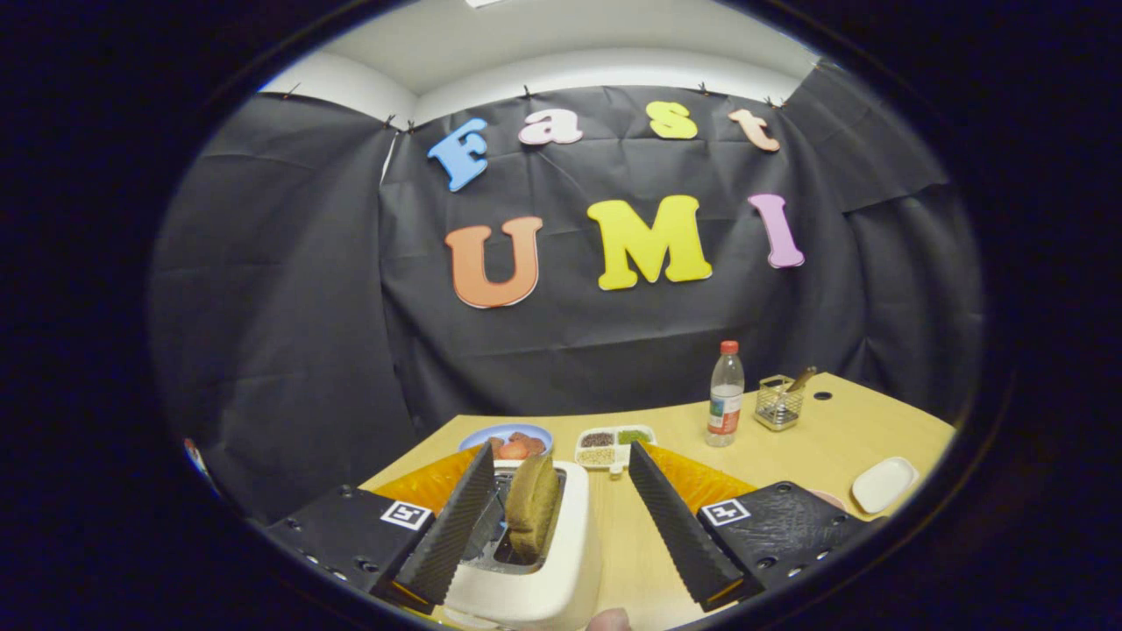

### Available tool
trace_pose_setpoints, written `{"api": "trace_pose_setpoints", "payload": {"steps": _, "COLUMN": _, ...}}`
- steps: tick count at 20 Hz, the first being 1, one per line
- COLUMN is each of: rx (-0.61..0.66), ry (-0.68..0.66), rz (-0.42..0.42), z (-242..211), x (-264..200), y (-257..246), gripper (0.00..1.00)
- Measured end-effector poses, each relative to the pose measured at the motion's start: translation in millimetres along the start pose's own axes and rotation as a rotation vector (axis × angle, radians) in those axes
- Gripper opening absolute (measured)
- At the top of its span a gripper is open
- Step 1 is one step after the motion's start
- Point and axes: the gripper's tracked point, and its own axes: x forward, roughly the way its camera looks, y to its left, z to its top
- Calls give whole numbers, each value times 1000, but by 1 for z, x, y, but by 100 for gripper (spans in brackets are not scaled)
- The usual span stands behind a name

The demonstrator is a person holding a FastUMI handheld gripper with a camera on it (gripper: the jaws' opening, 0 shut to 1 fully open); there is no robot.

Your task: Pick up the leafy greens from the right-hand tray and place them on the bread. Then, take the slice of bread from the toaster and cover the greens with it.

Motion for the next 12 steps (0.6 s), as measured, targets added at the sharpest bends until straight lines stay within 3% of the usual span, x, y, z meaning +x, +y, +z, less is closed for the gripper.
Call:
{"api": "trace_pose_setpoints", "payload": {"steps": 4, "rx": -14, "ry": 80, "rz": -25, "z": -25, "x": 15, "y": 9, "gripper": 91}}
{"api": "trace_pose_setpoints", "payload": {"steps": 9, "rx": 16, "ry": 156, "rz": -25, "z": -41, "x": 28, "y": 14, "gripper": 66}}
{"api": "trace_pose_setpoints", "payload": {"steps": 12, "rx": 38, "ry": 161, "rz": -35, "z": -41, "x": 32, "y": 12, "gripper": 43}}
